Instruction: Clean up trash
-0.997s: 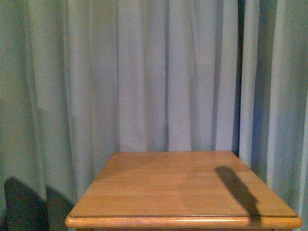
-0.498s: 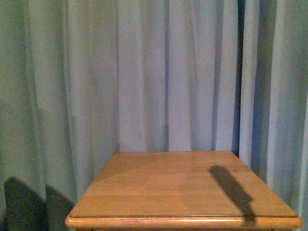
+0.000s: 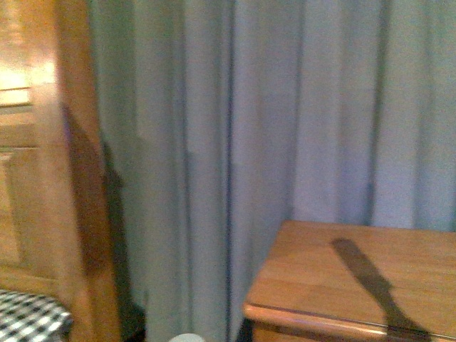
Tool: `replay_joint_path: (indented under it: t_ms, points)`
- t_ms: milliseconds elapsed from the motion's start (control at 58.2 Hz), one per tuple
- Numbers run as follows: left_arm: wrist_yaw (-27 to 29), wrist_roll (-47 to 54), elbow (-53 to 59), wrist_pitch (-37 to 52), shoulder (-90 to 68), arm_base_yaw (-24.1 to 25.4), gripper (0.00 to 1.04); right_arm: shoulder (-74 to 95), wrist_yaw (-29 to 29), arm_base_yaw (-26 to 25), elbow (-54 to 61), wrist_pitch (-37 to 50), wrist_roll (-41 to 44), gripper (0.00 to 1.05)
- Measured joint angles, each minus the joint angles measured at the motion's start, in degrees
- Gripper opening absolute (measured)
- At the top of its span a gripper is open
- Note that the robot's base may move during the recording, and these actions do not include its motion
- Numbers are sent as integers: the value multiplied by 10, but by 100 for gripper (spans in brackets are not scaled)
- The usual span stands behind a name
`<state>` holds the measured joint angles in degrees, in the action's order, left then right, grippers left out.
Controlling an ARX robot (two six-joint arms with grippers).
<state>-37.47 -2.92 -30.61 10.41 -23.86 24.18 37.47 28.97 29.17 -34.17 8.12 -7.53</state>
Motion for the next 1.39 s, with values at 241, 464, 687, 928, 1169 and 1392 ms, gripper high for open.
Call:
replay_joint_path:
  t_ms: [241,464,687,928,1169,1392]
  points:
    - [-2,0,0,0,0,0,28,-3,2,-1,0,0,0,22]
    - [-1,0,0,0,0,0,28,-3,2,-1,0,0,0,22]
    - [-1,0,0,0,0,0,28,-3,2,-1,0,0,0,22]
    - [0,0,0,0,0,0,28,-4,0,-1,0,0,0,22]
    - [11,-2,0,0,2,2,28,0,-7,2,0,0,2,22]
    - [31,46,-72,-221,-25,25,28,-3,4,0,0,0,2,22]
